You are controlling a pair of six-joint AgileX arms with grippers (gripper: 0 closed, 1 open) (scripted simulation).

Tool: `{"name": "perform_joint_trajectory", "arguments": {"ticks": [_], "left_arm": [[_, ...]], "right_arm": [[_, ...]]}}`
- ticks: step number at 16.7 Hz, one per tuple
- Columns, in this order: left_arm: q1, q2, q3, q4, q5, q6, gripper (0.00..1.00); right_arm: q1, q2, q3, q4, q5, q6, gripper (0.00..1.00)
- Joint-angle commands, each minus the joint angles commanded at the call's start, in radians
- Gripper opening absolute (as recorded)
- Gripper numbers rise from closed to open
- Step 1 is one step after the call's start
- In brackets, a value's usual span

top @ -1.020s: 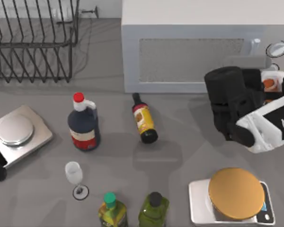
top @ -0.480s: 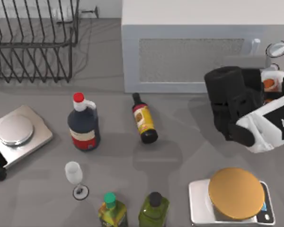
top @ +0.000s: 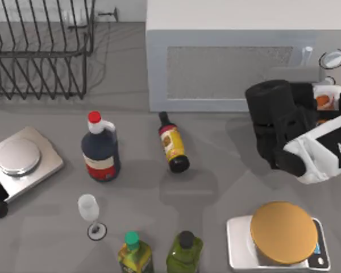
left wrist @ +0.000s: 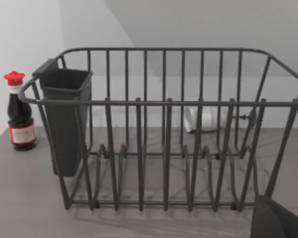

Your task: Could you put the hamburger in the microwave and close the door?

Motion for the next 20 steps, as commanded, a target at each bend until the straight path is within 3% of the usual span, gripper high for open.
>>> {"name": "perform_joint_trajectory", "arguments": {"ticks": [13, 20], "left_arm": [[-0.076, 0.163, 0.084, 0.082, -0.079, 0.003, 0.00], [-0.192, 0.385, 0.126, 0.256, -0.193, 0.005, 0.00]], "right_arm": [[0.000, 0.000, 0.000, 0.000, 0.000, 0.000, 1.00], [0.000, 0.000, 0.000, 0.000, 0.000, 0.000, 1.00]]}}
